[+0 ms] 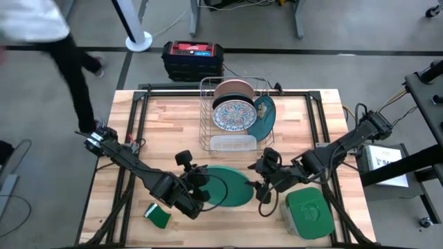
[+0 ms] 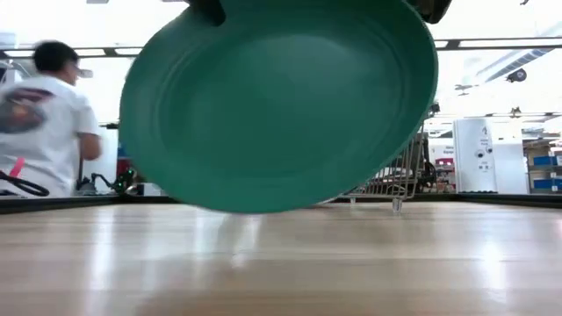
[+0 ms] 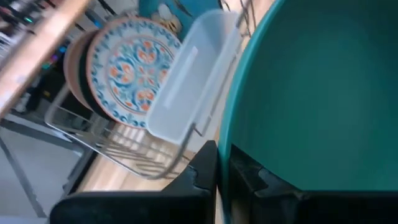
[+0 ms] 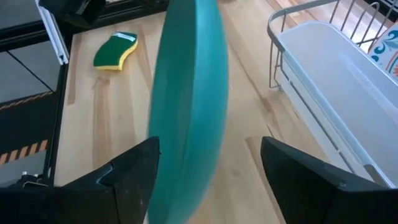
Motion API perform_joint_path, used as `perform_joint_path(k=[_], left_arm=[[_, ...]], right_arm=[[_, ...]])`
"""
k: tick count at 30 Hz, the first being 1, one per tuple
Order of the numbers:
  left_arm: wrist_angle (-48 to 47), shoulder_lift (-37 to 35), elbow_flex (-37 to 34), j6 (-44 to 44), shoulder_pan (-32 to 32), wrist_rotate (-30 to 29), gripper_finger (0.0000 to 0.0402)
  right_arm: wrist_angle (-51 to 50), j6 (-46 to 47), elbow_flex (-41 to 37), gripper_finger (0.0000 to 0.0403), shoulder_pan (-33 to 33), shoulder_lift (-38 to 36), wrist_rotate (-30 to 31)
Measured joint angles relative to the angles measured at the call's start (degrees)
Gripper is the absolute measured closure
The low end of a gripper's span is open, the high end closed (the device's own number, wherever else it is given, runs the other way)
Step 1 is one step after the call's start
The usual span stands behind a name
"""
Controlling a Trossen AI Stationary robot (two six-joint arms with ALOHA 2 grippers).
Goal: Sort dishes
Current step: Put the green plate in the dishwasher rack
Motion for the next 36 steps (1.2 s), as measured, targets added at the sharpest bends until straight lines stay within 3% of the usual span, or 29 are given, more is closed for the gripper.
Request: perform_joint_path(k=[3,9,13,19,27,36], left_arm=[[3.1,0.0,0.0,1.7,0.0,-2.8,0.0397],[15.5,0.0,0.1,14.3,0.0,-4.0,0.0397],[20.7,0.0,0.1,20.5,0.0,-5.2,0.0397],[21.1,-0.1,0.2,20.7,-0.2,-6.8,0.0396],[21.1,-0.1,0.2,20.4,-0.2,-5.8,0.0365],[18.7,-1.0,0.2,20.3,-1.0,-3.8,0.0229]], right_arm=[[1.9,-1.9,-1.0,0.0140,0.0,0.0,-0.1],[5.9,-7.0,-1.6,0.0182,0.0,0.0,-0.1],[5.6,-9.2,-1.0,0.0245,0.0,0.0,0.4],[4.4,-9.4,-0.9,0.0365,-0.3,0.0,2.6],[2.7,-8.4,-0.8,0.0367,-0.2,0.0,2.7],[1.9,-9.3,-0.8,0.0367,0.0,-0.9,1.1]])
